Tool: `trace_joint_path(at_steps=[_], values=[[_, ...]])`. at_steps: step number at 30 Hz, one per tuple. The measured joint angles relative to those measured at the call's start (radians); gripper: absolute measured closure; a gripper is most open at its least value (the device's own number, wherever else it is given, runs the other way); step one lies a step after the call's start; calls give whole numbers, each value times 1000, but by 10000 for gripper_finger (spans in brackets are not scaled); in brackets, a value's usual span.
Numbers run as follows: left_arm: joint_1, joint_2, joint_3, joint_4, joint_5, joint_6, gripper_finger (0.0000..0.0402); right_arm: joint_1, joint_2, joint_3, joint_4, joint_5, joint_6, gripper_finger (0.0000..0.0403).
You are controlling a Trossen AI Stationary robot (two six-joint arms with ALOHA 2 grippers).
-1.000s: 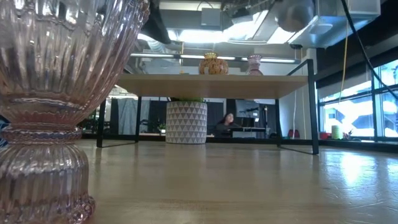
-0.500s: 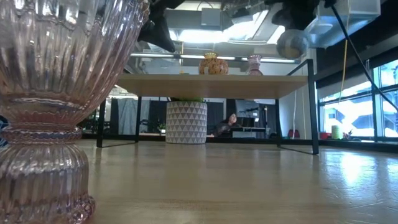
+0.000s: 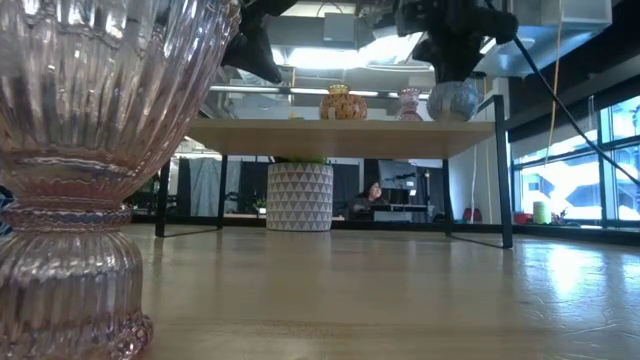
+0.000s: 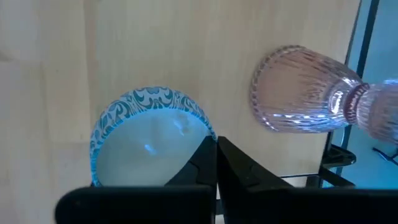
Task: Pick & Place candle stick holders
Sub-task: Put the right blue candle on the shelf aligned with the violet candle holder
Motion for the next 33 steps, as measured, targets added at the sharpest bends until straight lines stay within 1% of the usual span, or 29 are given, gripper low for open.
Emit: trace_joint_path(at_steps=[14, 17, 22, 33], values=[[0, 0, 0, 0, -14, 23, 400, 0, 0, 0, 71, 1, -41, 403], [0, 1, 0, 0, -14, 23, 399, 0, 6, 0, 71, 1, -45, 403], [0, 1, 0, 0, -14, 23, 399, 0, 21, 0, 81, -31, -47, 403], [0, 1, 0, 0, 3, 20, 399, 0, 23, 0, 90, -29, -56, 403]])
